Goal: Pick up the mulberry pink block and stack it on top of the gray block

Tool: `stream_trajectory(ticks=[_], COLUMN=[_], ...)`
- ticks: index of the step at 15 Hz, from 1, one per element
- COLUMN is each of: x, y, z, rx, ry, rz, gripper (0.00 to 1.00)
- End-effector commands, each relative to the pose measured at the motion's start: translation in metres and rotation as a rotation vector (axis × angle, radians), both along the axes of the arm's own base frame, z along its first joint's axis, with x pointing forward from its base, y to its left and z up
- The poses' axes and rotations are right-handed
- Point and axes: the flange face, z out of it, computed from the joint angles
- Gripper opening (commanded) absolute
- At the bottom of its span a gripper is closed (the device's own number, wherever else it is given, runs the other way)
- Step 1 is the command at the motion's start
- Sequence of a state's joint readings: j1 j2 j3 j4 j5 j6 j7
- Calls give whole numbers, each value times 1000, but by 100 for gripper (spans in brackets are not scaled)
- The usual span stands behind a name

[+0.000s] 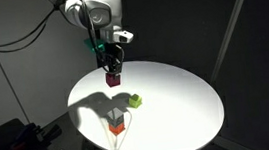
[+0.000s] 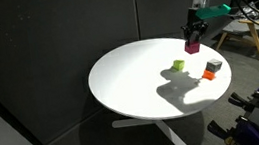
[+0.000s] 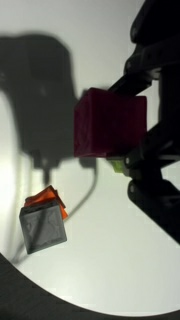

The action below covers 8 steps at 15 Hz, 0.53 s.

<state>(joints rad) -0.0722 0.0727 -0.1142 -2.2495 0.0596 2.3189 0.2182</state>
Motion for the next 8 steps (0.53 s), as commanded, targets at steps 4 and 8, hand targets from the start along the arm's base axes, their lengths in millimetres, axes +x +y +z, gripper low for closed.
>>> stream_trajectory(ticks=[4, 8], x=[-40, -57], y=[-27, -43], z=[10, 8], rx=[-1, 6], ry=[-8, -8], rz=[-75, -115], gripper=[30, 30])
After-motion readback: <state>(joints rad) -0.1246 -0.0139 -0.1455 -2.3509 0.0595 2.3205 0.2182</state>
